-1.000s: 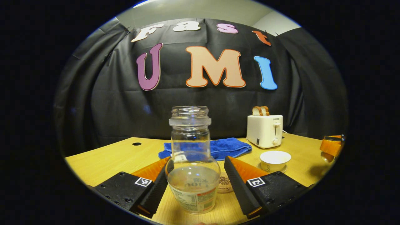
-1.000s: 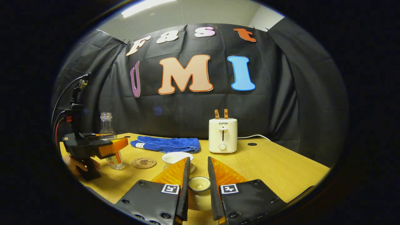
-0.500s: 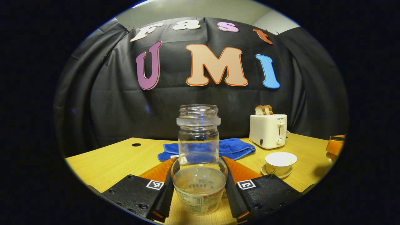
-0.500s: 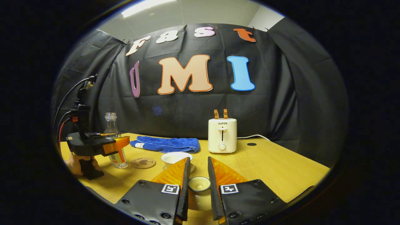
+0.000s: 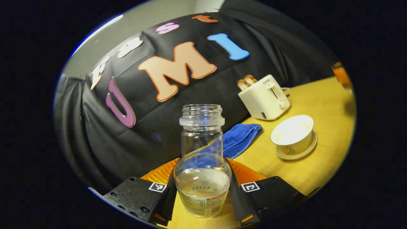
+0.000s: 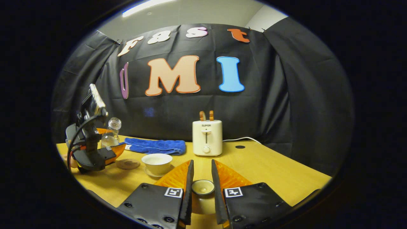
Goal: Open the teacup lid with one hand, grasp the water bottle and pour water into the teacup with the other hand; after pouring, place the water bottle on the coaster and then close the teacup lid.
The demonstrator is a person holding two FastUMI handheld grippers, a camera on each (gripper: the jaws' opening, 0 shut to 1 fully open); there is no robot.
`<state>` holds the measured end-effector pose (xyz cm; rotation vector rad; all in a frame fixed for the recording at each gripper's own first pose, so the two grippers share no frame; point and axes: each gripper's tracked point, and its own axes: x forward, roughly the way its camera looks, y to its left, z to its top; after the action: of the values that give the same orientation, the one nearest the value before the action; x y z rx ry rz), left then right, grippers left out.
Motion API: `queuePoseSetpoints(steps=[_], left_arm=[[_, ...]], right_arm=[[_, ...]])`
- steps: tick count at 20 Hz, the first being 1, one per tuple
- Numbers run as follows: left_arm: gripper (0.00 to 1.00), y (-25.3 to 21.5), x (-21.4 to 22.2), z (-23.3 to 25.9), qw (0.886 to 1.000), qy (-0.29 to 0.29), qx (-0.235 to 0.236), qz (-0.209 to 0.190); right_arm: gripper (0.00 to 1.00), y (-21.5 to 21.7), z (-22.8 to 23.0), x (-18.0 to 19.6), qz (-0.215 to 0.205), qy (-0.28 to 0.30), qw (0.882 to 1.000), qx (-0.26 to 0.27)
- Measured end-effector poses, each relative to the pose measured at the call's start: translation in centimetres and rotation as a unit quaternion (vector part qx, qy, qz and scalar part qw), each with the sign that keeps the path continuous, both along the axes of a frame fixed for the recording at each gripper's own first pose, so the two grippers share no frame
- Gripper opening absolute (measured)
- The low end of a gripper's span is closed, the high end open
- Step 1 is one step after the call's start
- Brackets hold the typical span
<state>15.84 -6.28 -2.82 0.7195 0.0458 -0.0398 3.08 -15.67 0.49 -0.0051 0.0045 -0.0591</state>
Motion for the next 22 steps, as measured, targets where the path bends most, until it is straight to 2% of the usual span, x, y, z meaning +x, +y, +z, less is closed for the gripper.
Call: queuePoseSetpoints(steps=[3, 6, 12, 15, 22], left_arm=[[0.70, -1.3, 1.6, -1.3, 0.994, 0.020, 0.104, -0.017], [0.70, -2.1, 1.7, -1.4, 0.983, 0.029, 0.182, -0.029], [0.70, -3.3, 2.9, -1.5, 0.945, 0.050, 0.322, -0.041], [0.70, -3.1, 3.1, -1.1, 0.927, 0.053, 0.370, -0.043], [0.70, -3.2, 3.0, -0.9, 0.891, 0.066, 0.447, -0.051]], right_arm=[[0.33, -2.6, 0.2, 0.1, -0.029, -0.002, 1.000, 0.000], [0.34, -2.6, 0.1, 0.1, -0.030, -0.003, 1.000, -0.001], [0.34, -2.5, 0.1, 0.1, -0.027, -0.003, 1.000, -0.001], [0.34, -2.5, 0.2, 0.1, -0.025, -0.003, 1.000, -0.001], [0.33, -2.4, 0.1, 0.0, -0.023, -0.003, 1.000, -0.001]])
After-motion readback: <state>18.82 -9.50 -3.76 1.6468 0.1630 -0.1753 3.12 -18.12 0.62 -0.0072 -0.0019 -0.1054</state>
